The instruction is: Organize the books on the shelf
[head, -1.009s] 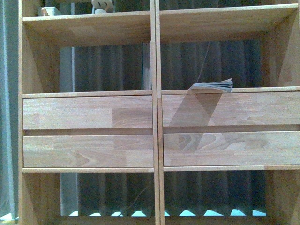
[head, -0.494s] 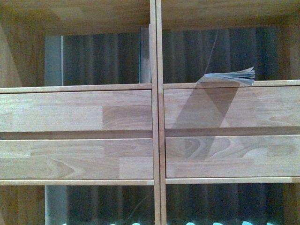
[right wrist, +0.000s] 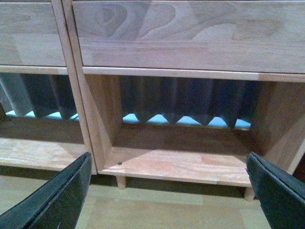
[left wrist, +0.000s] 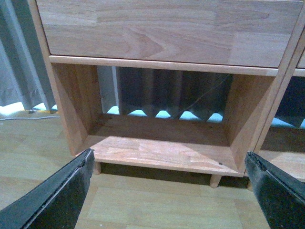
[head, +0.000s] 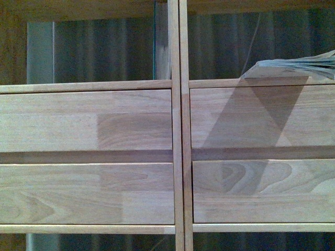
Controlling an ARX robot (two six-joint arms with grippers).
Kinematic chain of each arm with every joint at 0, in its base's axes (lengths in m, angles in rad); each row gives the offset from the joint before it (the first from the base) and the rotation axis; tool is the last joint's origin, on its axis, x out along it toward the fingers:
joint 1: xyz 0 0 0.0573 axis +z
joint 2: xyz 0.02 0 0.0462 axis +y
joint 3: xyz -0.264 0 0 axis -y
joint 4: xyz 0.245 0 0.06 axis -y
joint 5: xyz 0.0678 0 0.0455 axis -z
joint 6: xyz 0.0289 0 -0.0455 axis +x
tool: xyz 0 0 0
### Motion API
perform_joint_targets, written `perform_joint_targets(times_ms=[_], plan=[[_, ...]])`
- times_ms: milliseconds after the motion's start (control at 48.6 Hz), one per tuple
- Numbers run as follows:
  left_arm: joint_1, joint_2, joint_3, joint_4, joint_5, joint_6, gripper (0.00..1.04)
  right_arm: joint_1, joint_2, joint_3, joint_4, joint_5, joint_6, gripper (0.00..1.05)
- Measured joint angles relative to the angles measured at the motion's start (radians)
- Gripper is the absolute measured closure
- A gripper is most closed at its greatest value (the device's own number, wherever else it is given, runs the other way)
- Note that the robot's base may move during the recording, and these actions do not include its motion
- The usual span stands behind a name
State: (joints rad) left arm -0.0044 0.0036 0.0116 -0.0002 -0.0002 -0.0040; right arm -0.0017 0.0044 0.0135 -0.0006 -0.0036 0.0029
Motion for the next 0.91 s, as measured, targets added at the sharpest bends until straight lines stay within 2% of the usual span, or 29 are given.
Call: perform_joint_targets(times_ms=[906], plan=[[0.000, 0.000, 0.000, 0.000, 0.000, 0.000, 0.07, 0.000, 0.000, 0.000, 0.000, 0.000, 0.000, 0.07]])
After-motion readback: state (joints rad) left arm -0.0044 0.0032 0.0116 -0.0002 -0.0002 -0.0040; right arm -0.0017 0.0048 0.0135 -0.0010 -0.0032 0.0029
